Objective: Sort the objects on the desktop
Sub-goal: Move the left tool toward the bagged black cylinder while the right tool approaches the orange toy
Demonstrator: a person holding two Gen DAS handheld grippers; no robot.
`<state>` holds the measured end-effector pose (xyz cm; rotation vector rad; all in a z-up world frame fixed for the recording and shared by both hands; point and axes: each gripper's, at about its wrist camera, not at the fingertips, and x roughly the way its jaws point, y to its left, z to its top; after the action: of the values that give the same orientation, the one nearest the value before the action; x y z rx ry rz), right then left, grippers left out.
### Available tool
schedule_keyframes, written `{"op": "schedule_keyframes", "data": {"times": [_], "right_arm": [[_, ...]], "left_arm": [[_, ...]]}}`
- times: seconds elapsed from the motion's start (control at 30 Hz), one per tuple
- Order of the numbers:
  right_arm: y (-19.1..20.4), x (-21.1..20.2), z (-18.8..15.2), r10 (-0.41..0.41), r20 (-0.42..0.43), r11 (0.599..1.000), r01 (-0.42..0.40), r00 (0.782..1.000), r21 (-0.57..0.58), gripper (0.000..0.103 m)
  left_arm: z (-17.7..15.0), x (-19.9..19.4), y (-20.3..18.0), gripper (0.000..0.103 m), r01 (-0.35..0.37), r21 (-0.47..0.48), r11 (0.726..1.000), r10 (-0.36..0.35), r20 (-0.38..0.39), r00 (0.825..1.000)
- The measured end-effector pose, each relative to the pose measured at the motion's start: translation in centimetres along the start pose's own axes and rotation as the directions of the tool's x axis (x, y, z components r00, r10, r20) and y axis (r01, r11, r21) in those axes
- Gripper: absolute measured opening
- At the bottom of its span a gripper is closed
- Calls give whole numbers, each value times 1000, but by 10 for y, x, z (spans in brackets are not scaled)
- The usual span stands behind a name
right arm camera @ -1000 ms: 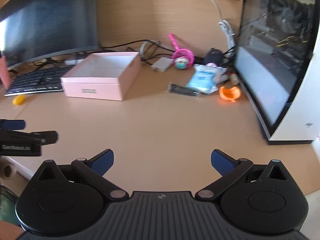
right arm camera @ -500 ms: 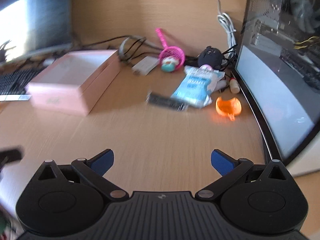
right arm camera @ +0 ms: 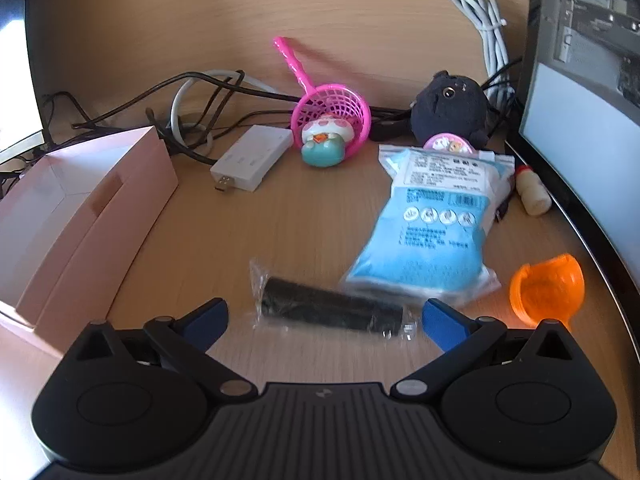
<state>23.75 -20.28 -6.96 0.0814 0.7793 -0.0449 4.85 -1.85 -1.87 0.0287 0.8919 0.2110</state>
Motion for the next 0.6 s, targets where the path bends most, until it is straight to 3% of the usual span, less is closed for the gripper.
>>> {"op": "schedule_keyframes", "data": {"times": [0.07, 0.23, 0.3, 0.33, 0.4, 0.43, 0.5, 0.6], "right_arm": [[-1, -1, 0, 14, 20, 1000, -13, 1000, -9, 82], [4, -22, -8, 94, 13, 991, -93, 995, -97, 77], [8, -40, -18, 167, -28, 977, -169, 986, -130, 77], [10, -50, -23, 234, -58, 960, -240, 971, -145, 77], [18, -75, -36, 384, -119, 894, -401, 916, -200, 89], [22, -88, -42, 404, -122, 877, -422, 907, -231, 103], [26, -110, -50, 367, -63, 882, -369, 928, -294, 103], [13, -115, -51, 219, 18, 942, -206, 976, -264, 103]], "left_arm": [[3, 3, 7, 103, -1, -5, 1000, 1, -8, 1000], [8, 10, 15, 103, 32, 28, 999, -32, 10, 999], [7, 14, 17, 103, 55, 45, 997, -56, 6, 998], [6, 16, 16, 103, 65, 59, 996, -65, 3, 998], [4, 22, 14, 103, 84, 86, 993, -84, -11, 996], [4, 24, 12, 103, 96, 99, 990, -95, -19, 995], [2, 28, 7, 103, 120, 126, 985, -117, -29, 993], [-1, 31, -6, 103, 175, 169, 970, -171, -43, 984]]}}
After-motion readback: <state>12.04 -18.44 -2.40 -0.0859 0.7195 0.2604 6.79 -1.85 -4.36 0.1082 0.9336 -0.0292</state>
